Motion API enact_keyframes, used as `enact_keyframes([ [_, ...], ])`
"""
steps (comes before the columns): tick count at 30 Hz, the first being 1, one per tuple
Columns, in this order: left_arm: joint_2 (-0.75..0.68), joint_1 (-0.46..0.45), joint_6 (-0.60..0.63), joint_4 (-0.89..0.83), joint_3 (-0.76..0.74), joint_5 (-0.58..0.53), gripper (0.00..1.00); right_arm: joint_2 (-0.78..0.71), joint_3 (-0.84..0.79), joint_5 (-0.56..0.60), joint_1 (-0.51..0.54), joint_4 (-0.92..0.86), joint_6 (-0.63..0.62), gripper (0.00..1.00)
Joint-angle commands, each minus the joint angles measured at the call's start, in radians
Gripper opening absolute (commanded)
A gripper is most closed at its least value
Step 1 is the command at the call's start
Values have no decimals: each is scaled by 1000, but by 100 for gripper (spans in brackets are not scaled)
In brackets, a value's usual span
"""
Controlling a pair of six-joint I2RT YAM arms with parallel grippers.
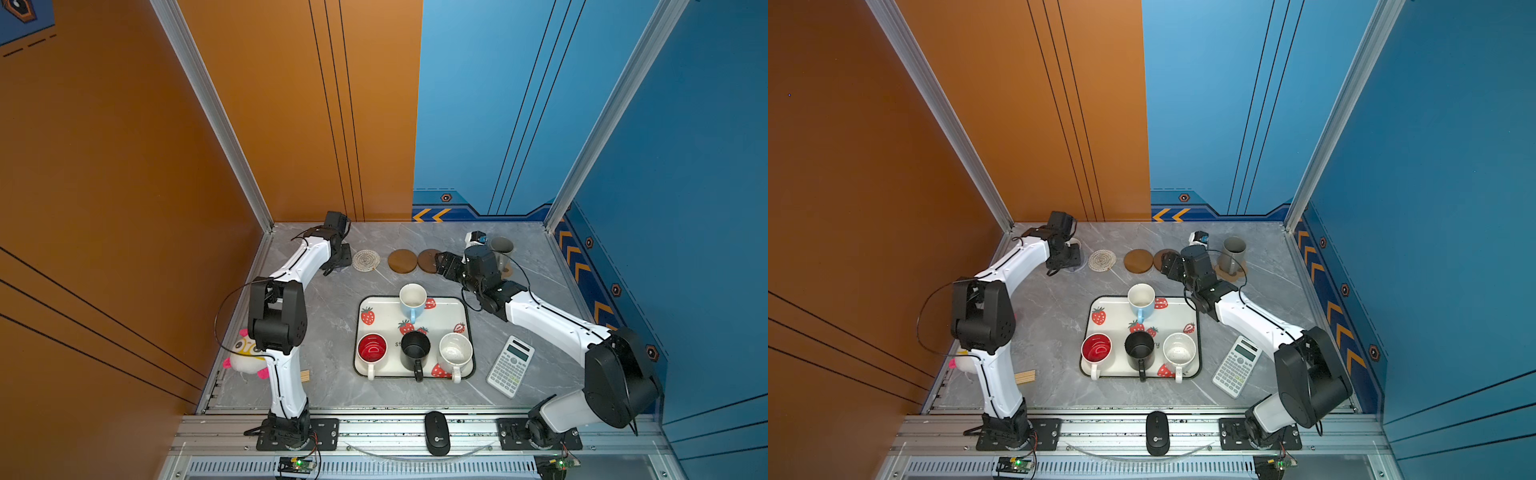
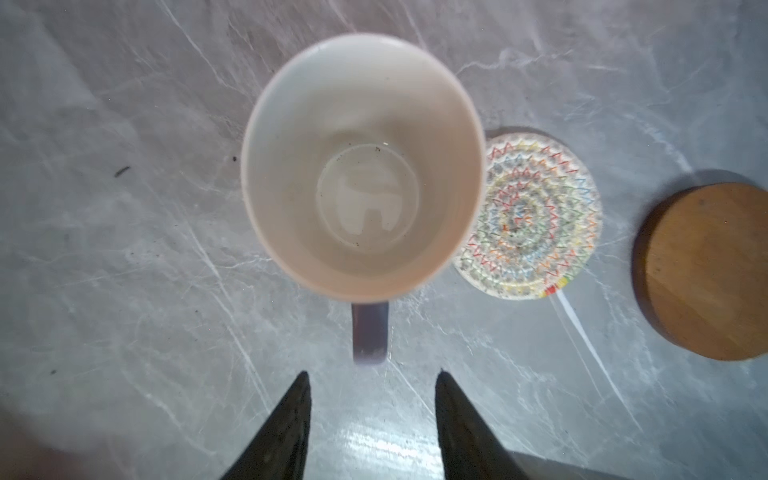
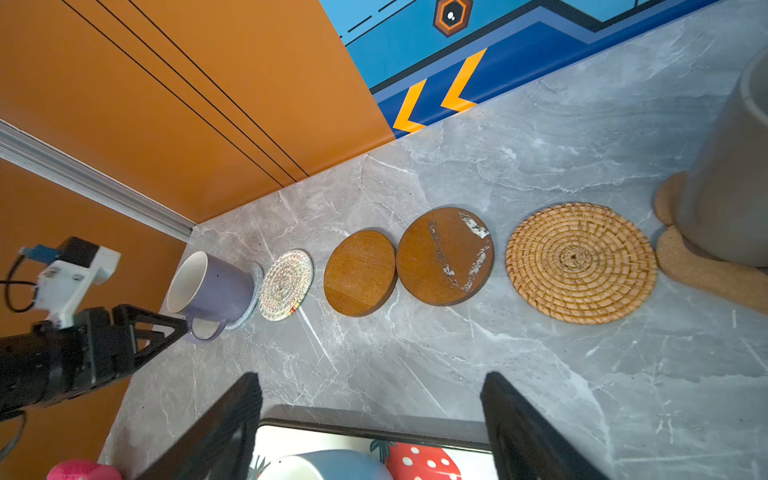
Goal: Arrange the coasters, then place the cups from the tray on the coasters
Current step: 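Raise the left gripper off the lilac mug while the right gripper moves over the tray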
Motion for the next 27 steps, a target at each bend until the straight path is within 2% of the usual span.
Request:
enact_keyframes([
  [1, -120, -77, 22, 27, -67, -144, 51, -42, 4, -8, 11, -2, 1, 82],
  [8, -398, -257, 69, 271, -314, -220, 59, -64, 25, 0, 32, -35, -8, 82],
  [13, -589, -326, 118, 522, -526, -142, 65, -87, 61, 38, 66, -107, -45, 82],
  [17, -694, -352, 127, 695, -657, -101, 73, -89, 111, 72, 102, -205, -87, 82],
  [27, -762, -382, 204, 740, -699, -18, 85, -110, 198, 203, 187, -338, -155, 82],
])
